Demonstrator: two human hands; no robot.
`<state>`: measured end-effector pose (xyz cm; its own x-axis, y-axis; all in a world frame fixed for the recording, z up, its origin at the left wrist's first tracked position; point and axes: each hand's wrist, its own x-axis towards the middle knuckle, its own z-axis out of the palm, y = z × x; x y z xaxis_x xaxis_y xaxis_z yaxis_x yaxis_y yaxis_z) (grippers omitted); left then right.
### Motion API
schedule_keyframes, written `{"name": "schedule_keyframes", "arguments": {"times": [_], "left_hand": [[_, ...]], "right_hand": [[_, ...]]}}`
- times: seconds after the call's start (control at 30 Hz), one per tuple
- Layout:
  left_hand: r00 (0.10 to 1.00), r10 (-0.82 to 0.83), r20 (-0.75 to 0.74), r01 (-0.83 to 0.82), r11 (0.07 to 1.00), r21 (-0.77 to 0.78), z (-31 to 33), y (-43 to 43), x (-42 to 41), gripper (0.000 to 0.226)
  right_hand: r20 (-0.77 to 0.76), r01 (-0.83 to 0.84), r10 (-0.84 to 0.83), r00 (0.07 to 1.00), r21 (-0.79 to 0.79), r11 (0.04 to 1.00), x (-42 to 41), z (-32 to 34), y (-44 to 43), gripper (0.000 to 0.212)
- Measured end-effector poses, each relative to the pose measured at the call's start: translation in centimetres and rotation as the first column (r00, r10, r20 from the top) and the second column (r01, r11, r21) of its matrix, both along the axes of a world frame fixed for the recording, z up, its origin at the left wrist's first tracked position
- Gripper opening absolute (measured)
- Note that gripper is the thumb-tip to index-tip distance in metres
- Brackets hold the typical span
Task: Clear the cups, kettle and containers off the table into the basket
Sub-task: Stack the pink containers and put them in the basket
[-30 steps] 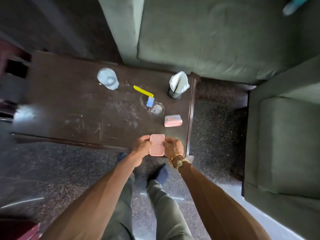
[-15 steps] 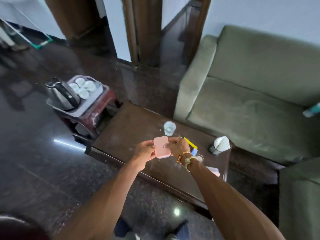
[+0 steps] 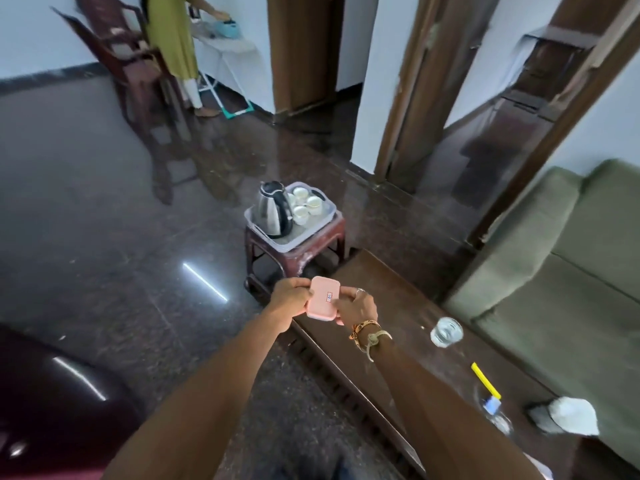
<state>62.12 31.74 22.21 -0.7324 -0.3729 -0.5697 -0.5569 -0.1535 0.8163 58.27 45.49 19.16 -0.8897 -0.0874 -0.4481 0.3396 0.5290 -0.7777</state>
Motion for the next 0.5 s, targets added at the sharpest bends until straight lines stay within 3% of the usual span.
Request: {"name": "schedule_keyframes", "arguments": {"times": [0.27,0.37,0.5], "left_hand": [[0.984,0.107,0.142,-0.109,0.994,0.007,-3.6,-7.4,-1.8,0.039],[0.978,0.096,0.185,-0.097,0.995,-0.002,-4.8,-9.8,-5.1,0.039],[0.968,0.124,0.220,-0.126,0.992,-0.002,-5.5,-12.7,-11.2,0.040]], "right_hand": [[0.092,-0.073,0.070,0.993,0.024,0.997,-4.0,-6.3,-8.0,0.043],[0.099,-0.067,0.066,0.993,0.006,0.998,-6.5,-6.7,-10.6,0.031],[0.118,-0.059,0.059,0.991,-0.004,0.998,-12.2,-7.1,-13.5,0.033]]}}
